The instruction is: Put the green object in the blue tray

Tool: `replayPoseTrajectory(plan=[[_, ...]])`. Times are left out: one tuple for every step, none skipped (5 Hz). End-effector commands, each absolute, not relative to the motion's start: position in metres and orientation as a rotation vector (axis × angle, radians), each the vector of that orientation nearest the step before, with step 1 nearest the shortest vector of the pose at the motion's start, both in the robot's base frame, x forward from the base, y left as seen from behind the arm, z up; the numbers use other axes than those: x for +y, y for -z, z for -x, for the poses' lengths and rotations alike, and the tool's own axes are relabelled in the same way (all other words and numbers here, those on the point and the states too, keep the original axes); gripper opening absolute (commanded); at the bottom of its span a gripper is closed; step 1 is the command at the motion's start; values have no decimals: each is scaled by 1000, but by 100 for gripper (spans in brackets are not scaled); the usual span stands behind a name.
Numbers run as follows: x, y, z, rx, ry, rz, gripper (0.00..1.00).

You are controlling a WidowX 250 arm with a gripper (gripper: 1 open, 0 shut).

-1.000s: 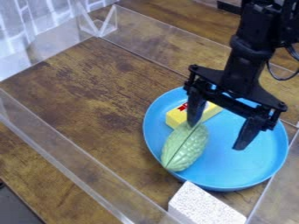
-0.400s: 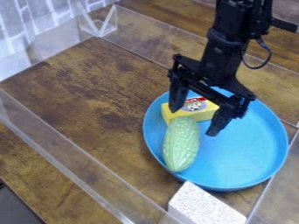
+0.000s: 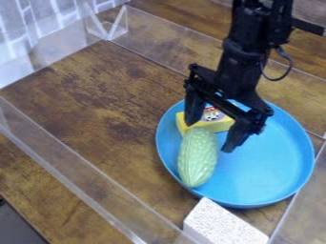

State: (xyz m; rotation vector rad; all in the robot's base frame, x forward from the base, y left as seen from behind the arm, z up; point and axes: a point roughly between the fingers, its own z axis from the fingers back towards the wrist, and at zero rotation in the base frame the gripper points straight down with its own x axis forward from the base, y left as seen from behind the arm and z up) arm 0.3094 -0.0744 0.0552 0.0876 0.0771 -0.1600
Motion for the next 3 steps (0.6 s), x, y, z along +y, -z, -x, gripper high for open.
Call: replayPoseTrajectory(plan=[[-81, -83, -313, -13, 199, -69, 100], [-90, -88, -310, -16, 247, -66, 0], [-81, -100, -316, -20, 193, -83, 0]])
